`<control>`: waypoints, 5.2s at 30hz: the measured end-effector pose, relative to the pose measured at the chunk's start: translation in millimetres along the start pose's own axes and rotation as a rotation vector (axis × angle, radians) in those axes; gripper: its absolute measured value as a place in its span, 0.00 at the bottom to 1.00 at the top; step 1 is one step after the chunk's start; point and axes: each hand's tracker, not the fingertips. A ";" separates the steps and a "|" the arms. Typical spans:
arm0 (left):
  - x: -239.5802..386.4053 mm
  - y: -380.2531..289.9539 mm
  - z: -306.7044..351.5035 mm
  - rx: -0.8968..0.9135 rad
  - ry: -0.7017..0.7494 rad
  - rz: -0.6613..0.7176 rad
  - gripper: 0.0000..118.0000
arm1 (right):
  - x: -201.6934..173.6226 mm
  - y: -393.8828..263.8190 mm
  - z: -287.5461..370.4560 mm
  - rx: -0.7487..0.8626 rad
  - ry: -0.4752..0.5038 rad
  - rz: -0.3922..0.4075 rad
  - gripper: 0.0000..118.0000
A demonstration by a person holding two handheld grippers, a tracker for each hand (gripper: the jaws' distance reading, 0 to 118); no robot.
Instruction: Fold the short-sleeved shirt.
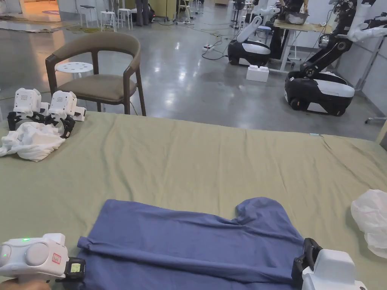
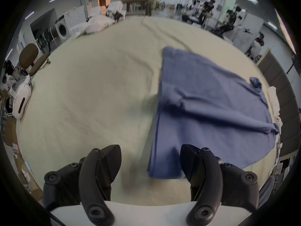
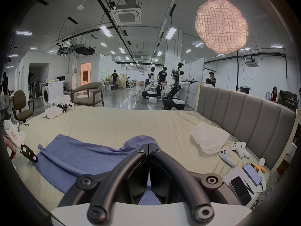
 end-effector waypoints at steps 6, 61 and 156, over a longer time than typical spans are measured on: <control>18.4 -14.1 -0.8 0.029 0.041 -0.073 0.50 | 10.3 -12.1 -3.4 -0.051 -0.024 0.007 0.00; -15.8 -156.4 119.9 0.098 -0.057 -0.145 0.02 | 92.9 -87.6 53.7 -0.802 0.144 0.102 0.08; 30.8 31.4 9.2 0.231 -0.089 -0.163 0.00 | 56.4 -18.8 -129.7 -0.505 0.058 -0.025 0.49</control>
